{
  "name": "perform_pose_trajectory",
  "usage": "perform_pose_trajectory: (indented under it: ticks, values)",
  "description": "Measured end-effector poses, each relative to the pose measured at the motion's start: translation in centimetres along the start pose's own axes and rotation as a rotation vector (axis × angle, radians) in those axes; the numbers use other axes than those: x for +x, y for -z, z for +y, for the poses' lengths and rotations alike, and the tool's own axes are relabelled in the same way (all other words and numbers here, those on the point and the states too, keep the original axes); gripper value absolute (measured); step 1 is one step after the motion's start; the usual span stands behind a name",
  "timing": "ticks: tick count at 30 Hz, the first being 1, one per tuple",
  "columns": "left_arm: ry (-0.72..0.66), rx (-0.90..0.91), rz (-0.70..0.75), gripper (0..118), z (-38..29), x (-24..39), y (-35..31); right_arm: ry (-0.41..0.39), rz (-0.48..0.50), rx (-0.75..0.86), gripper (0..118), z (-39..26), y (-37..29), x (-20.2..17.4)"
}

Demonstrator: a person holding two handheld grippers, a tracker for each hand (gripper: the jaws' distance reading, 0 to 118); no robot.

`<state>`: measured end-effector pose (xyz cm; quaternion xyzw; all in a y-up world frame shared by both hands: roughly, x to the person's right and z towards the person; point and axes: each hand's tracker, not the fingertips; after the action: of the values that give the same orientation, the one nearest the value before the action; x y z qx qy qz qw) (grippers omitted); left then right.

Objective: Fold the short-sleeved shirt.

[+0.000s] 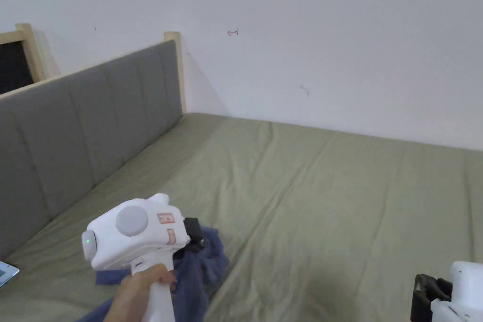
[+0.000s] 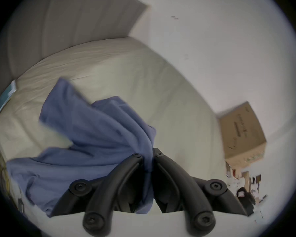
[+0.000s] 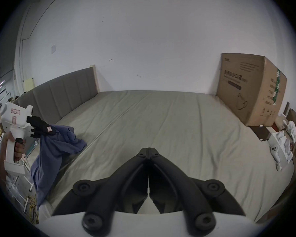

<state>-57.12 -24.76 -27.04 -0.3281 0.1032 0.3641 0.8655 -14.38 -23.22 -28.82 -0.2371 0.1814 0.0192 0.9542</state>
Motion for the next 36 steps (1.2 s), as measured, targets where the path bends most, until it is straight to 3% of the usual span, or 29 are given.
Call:
perform_pose_trajectory:
  ticks: [8,12,17,21,24,26,28,29,30,32,34,35,36]
  values:
    - [0.253,-0.032,-0.374,6,-2.7,18.4,0.0,0.077,-0.163,0.138,0,2.7,-5.0,6.5]
    - [0.324,-0.122,-0.546,6,-7.7,26.5,1.5,0.098,-0.276,0.177,0,2.6,-8.2,10.4]
    - [0.508,-0.364,-0.48,6,-19.3,30.8,8.5,0.172,-0.388,0.155,0,1.0,-10.6,15.1]
    - [0.628,-0.562,-0.33,6,-28.9,29.4,15.2,0.25,-0.44,0.084,0,-1.8,-10.9,17.8]
    - [0.623,-0.603,-0.263,8,-32.4,27.6,17.3,0.286,-0.443,0.031,0,-3.6,-10.5,18.6]
    - [0.607,-0.594,-0.254,22,-32.7,27.0,17.4,0.283,-0.445,0.005,0,-4.4,-10.0,19.0]
    - [0.654,-0.57,-0.23,87,-31.6,27.2,16.6,0.282,-0.444,-0.013,0,-4.8,-9.5,19.1]
    - [0.681,-0.569,-0.225,109,-31.2,27.4,16.3,0.282,-0.44,-0.016,0,-4.8,-9.3,19.0]
    - [0.702,-0.548,-0.234,115,-30.5,27.5,15.6,0.281,-0.434,-0.017,0,-4.7,-9.0,18.8]
    - [0.711,-0.441,-0.267,106,-28.3,27.6,13.4,0.272,-0.413,-0.018,0,-4.4,-8.6,18.3]
    - [0.695,-0.404,-0.26,88,-26.3,27.1,11.3,0.252,-0.393,-0.016,0,-3.9,-8.1,17.2]
    - [0.685,-0.392,-0.259,67,-25.5,26.5,10.6,0.248,-0.385,-0.017,0,-3.8,-7.9,16.8]
    - [0.663,-0.372,-0.254,25,-24.6,25.8,9.7,0.244,-0.368,-0.018,0,-3.7,-7.7,16.3]
